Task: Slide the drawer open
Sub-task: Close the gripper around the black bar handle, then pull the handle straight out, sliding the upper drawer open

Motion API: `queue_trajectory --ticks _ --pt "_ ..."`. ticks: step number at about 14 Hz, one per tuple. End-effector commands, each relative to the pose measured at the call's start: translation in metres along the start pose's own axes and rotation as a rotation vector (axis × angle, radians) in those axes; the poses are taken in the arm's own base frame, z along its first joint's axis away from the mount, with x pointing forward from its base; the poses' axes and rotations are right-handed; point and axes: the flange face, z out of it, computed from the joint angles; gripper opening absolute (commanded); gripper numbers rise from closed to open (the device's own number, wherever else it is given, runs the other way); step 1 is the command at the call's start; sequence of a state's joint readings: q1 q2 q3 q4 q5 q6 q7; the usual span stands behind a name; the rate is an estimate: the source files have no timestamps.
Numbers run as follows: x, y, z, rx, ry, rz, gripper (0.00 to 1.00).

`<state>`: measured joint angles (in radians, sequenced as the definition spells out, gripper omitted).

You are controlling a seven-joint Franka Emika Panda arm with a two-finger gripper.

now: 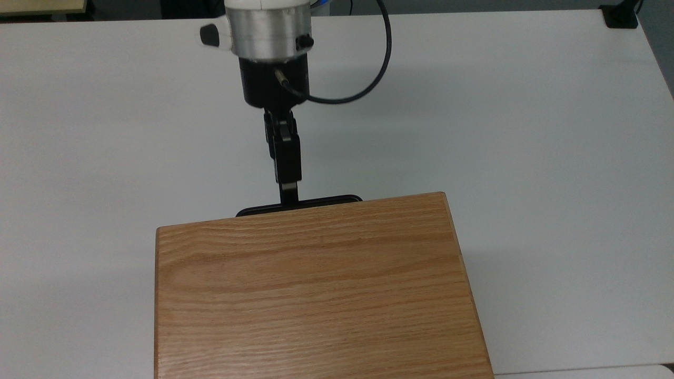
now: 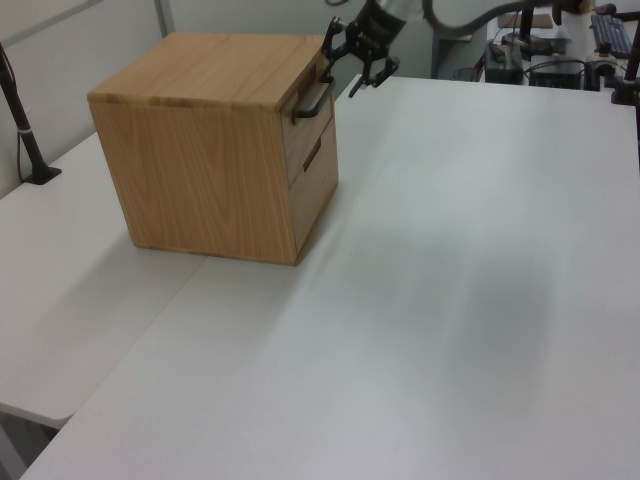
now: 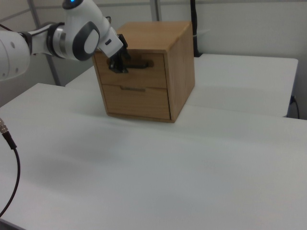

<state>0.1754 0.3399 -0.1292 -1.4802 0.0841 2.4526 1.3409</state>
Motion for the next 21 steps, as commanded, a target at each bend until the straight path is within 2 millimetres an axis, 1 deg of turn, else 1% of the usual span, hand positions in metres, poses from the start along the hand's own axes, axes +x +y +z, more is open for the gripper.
queue_trajectory --ticks 1,2,3,4,5,7,8,10,11,13,16,18,19,21 --pt "-0.004 -0.005 0.023 0.047 0.011 0.012 0.58" --pt "-0.006 -0.006 0.025 0.055 0.012 0.008 0.52" --pt "-0.007 -0.007 0.024 0.066 0.013 0.008 0.42" --pt "-0.009 -0.007 0.025 0.067 0.011 0.006 0.34" --pt "-0.015 -0.008 0.024 0.070 0.005 -0.001 0.26" --pt "-0.018 -0.009 0.023 0.072 0.002 -0.004 0.22" --pt "-0.018 -0.007 0.023 0.068 -0.002 -0.002 0.18" --pt "-0.016 -0.004 0.024 0.058 -0.004 0.003 0.04" --pt "-0.013 0.001 0.021 0.051 -0.004 0.005 0.01" --pt "-0.013 0.016 0.009 0.033 -0.015 0.006 0.00" --pt "-0.020 0.038 -0.013 0.015 -0.041 -0.050 0.00" --pt "-0.016 0.046 -0.032 0.023 -0.054 -0.043 0.00" --pt "-0.016 0.052 -0.036 0.022 -0.067 -0.051 0.00" --pt "-0.005 0.069 -0.050 0.021 -0.087 -0.072 0.01"
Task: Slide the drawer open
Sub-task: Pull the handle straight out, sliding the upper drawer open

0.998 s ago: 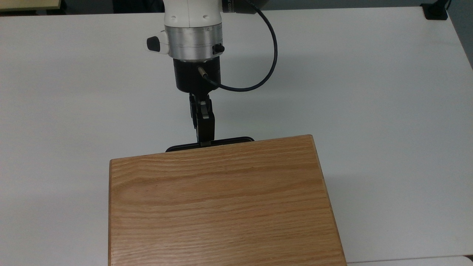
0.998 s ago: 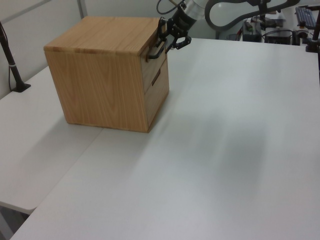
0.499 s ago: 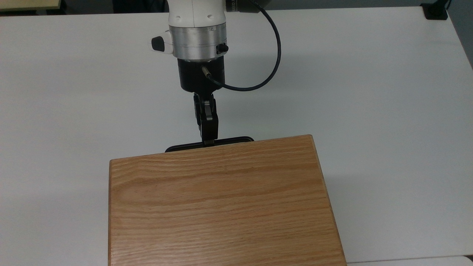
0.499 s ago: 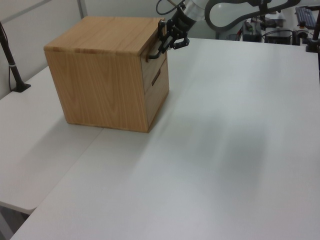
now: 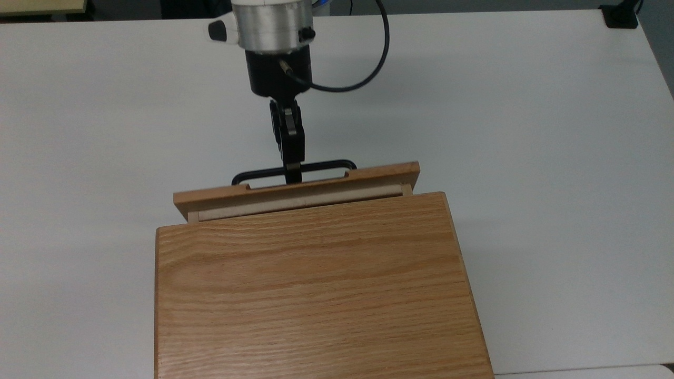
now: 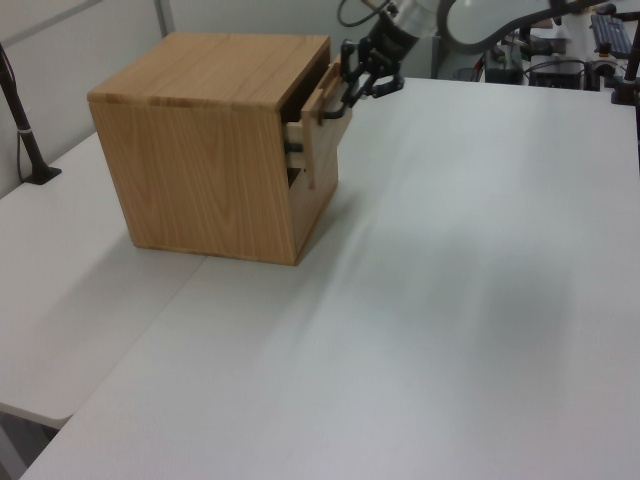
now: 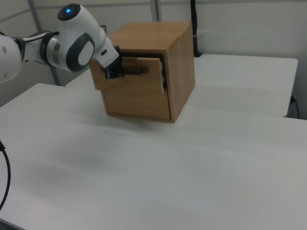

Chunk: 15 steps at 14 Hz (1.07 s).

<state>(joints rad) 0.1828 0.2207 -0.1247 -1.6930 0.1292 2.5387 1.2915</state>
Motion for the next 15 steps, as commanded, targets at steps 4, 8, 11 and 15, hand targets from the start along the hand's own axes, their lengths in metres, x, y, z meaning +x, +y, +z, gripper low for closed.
queue_trajectory --ticks 4,8,11,15 --pt "0.003 0.066 -0.062 0.016 -0.112 -0.118 0.01" --pt "0.004 0.084 -0.079 -0.059 -0.172 -0.155 0.01" --pt "0.010 0.090 -0.096 -0.078 -0.223 -0.176 0.01" --pt "0.018 0.100 -0.110 -0.114 -0.287 -0.224 0.03"
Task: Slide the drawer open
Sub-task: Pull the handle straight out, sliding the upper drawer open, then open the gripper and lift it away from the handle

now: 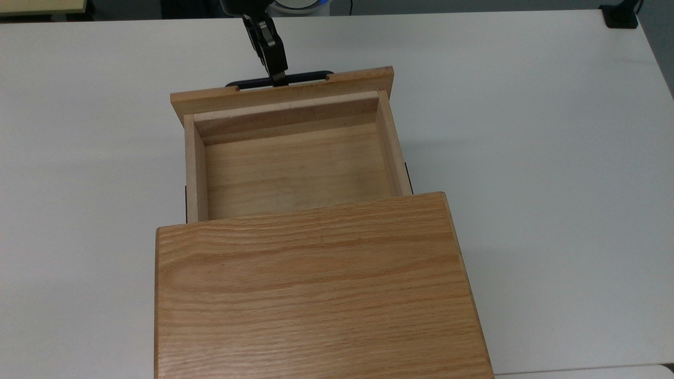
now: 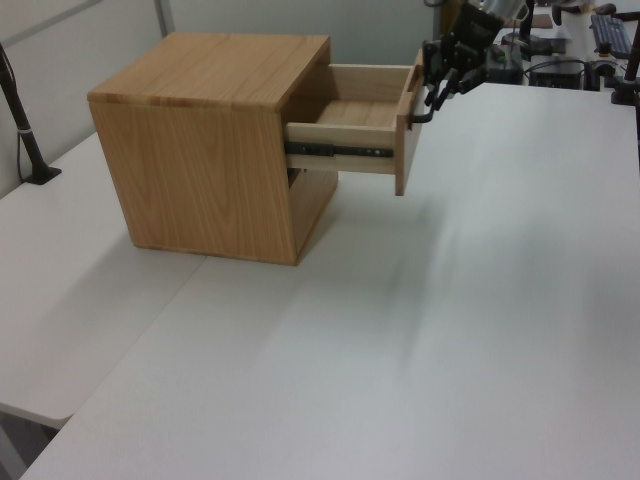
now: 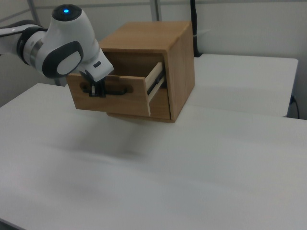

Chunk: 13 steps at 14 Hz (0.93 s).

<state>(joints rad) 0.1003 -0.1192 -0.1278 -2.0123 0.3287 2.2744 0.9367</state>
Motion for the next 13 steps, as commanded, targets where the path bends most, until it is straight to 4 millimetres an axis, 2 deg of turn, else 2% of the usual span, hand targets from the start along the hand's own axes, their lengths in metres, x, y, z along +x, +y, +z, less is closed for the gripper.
queue_trajectory --ticks 1,2,3,6,8,10,13 --pt "-0.016 0.009 -0.027 0.006 -0.074 -0.124 0.09" --pt "-0.018 0.011 -0.025 -0.013 -0.090 -0.129 0.19" --pt "-0.023 0.013 -0.021 -0.045 -0.120 -0.162 0.99" --pt "-0.033 0.016 -0.022 -0.094 -0.174 -0.291 1.00" --pt "-0.039 0.010 -0.037 -0.107 -0.230 -0.531 1.00" --pt "-0.038 0.006 -0.049 -0.135 -0.214 -0.637 1.00" --pt "-0.049 0.002 -0.064 -0.295 -0.187 -0.897 1.00"
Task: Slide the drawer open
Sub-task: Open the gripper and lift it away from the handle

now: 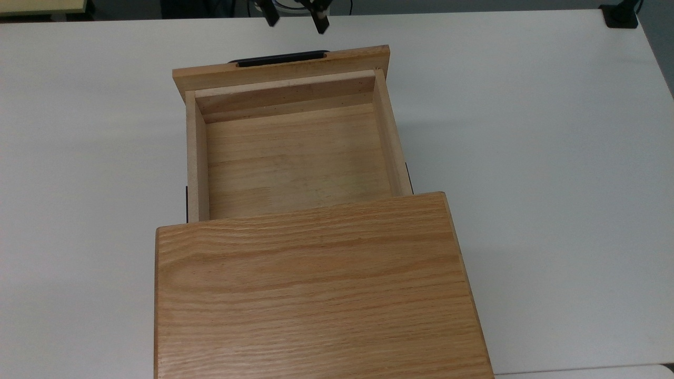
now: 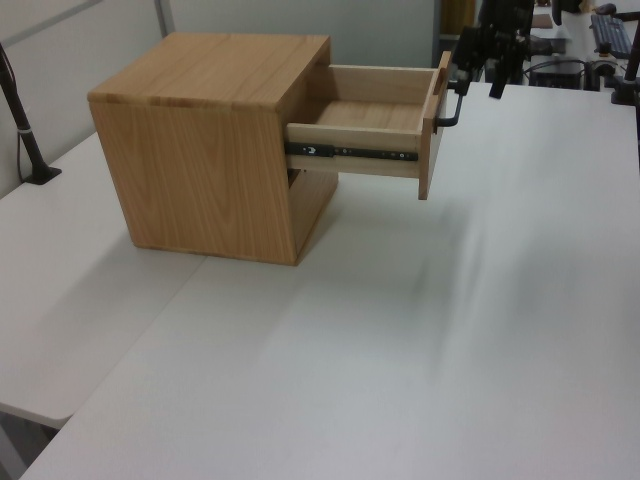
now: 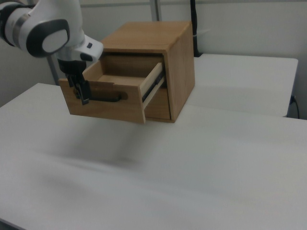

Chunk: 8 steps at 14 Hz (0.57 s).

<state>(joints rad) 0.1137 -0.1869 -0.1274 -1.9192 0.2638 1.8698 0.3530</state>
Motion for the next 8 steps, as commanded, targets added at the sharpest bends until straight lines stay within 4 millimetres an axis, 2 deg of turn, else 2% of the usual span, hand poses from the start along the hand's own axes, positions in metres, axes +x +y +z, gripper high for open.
queue_trajectory --ticks 1,4,6,8 --pt "-0.015 -0.014 -0.020 -0.201 -0.035 -0.306 1.00" --pt "-0.021 -0.009 -0.027 -0.356 -0.108 -0.500 1.00" --pt "-0.019 -0.001 -0.037 -0.385 -0.137 -0.543 1.00" --pt "-0.007 0.000 -0.039 -0.394 -0.175 -0.539 1.00"
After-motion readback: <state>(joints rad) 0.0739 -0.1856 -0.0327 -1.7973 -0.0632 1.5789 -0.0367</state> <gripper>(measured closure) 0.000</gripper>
